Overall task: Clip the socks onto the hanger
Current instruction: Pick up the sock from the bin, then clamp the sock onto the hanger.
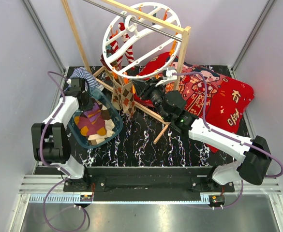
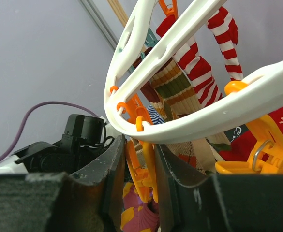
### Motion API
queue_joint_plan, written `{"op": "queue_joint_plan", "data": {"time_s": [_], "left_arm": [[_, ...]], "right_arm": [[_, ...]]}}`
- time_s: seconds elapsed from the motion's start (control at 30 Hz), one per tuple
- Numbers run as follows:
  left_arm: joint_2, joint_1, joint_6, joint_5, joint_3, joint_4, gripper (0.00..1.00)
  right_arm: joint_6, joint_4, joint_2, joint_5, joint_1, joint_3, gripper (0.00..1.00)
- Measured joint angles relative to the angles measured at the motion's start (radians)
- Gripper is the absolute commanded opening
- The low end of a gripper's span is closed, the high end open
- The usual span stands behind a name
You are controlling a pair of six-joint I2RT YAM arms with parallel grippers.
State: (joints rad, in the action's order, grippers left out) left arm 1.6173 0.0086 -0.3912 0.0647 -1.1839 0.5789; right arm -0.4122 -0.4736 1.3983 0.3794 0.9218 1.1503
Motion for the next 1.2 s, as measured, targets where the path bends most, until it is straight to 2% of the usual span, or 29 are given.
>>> {"op": "queue_joint_plan", "data": {"time_s": [0.3,0.5,0.7,0.9,1.2], "left_arm": [[-0.152,-0.001,0.030,0.019,0.000,0.008,0.00],[-0.350,-0.023,0.098,0.004,-0.006,0.016,0.00],[-0.576,-0.069,0.182,-0.098,-0.069,-0.013,0.00],[-0.726,-0.166,0.247,-0.262,-0.093,-0.066,0.00],[-0.820,-0.349,0.281,-0.470,0.062,-0.194,0.00]], "right_arm": [[0.000,0.000,0.000,-0.005,0.000,0.000,0.02],[0.001,0.000,0.000,-0.013,0.000,0.000,0.01],[0.002,0.002,0.000,-0.041,0.000,0.002,0.01],[0.012,0.018,0.000,-0.068,-0.002,0.019,0.00],[0.012,0.045,0.000,-0.093,-0.021,0.023,0.00]]}}
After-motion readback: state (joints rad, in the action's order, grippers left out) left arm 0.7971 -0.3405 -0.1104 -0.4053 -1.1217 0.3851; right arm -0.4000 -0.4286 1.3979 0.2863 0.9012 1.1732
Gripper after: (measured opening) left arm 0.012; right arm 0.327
